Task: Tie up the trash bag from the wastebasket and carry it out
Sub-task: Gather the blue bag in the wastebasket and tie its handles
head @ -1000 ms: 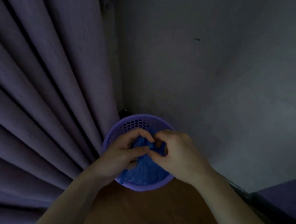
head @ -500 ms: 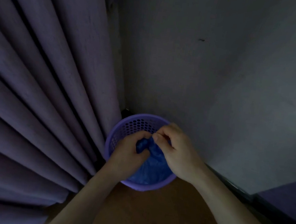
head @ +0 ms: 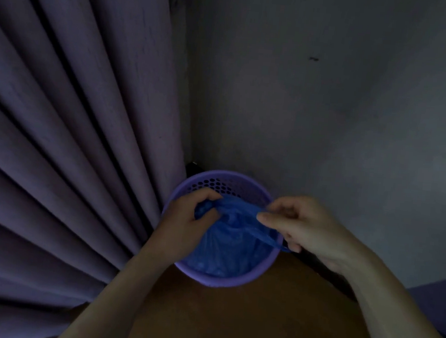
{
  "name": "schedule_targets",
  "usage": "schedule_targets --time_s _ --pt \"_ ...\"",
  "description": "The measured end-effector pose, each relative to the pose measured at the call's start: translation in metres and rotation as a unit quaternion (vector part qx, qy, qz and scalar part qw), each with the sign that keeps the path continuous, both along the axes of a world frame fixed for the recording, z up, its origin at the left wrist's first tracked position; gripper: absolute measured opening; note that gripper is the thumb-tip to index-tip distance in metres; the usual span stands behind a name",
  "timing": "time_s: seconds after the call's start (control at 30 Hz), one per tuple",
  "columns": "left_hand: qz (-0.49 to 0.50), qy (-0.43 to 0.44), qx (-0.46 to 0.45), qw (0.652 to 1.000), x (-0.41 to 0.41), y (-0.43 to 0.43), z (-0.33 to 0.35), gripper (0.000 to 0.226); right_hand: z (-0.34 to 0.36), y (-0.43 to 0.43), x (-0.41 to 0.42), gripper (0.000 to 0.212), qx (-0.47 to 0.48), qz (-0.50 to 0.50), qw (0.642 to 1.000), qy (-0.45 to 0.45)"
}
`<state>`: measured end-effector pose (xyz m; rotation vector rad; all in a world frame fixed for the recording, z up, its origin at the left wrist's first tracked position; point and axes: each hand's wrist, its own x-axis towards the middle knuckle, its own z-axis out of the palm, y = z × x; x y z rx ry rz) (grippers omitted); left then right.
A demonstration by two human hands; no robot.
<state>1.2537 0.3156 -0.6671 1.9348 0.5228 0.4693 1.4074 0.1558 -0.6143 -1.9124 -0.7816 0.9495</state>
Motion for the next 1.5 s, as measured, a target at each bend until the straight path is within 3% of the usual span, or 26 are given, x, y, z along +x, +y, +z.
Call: schedule_targets --time_s 0.07,0.13,0.23,0.3,0.37,0.87,1.03,1.13,1.2,1.27,1.33,1.4,1.5 --pt "0.001 0.008 0.03 1.0 -0.001 0.004 -0.003 0.028 0.0 -0.007 0.004 0.03 -0.025 0.026 0.999 -0.008" --pt "-0.001 0.025 0.05 0.998 -0.001 0.008 -0.007 0.03 0.001 -0.011 0.008 0.037 0.097 -0.014 0.986 0.132" --pt "-0.001 0.061 0.067 0.996 -0.003 0.013 -0.012 0.025 0.002 -0.01 0.016 0.041 0.274 -0.097 0.902 0.32" --pt "-0.002 0.061 0.1 0.993 -0.004 0.015 -0.015 0.01 0.0 -0.008 0.018 0.035 0.301 -0.137 0.871 0.363" --pt "-0.013 0.059 0.115 0.992 -0.005 0.015 -0.016 0.019 -0.003 -0.007 0.02 0.026 0.314 -0.149 0.856 0.384" --pt "0.062 0.173 0.083 0.98 -0.014 0.025 -0.01 0.04 -0.013 0.001 0.019 0.023 0.321 -0.149 0.876 0.328" --pt "0.126 0.194 0.136 0.963 -0.017 0.029 -0.004 0.057 -0.011 0.001 0.017 0.022 0.318 -0.17 0.886 0.291" --pt "0.149 0.184 0.074 0.969 -0.02 0.035 0.002 0.059 -0.008 0.003 0.016 0.021 0.315 -0.212 0.887 0.262" --pt "0.156 0.135 -0.077 0.975 -0.019 0.037 0.007 0.057 -0.008 0.003 0.017 0.026 0.321 -0.25 0.872 0.272" --pt "0.156 0.021 -0.307 0.939 -0.017 0.032 0.015 0.045 -0.009 0.002 0.018 0.032 0.328 -0.285 0.847 0.305" --pt "0.132 -0.134 -0.512 0.838 -0.015 0.028 0.023 0.035 -0.013 0.004 0.019 0.034 0.338 -0.31 0.813 0.359" --pt "0.122 -0.262 -0.599 0.747 -0.012 0.025 0.025 0.038 -0.017 0.005 0.02 0.034 0.345 -0.327 0.781 0.405" --pt "0.176 -0.352 -0.635 0.665 -0.015 0.031 0.015 0.04 -0.024 0.003 0.024 0.035 0.333 -0.354 0.766 0.421"
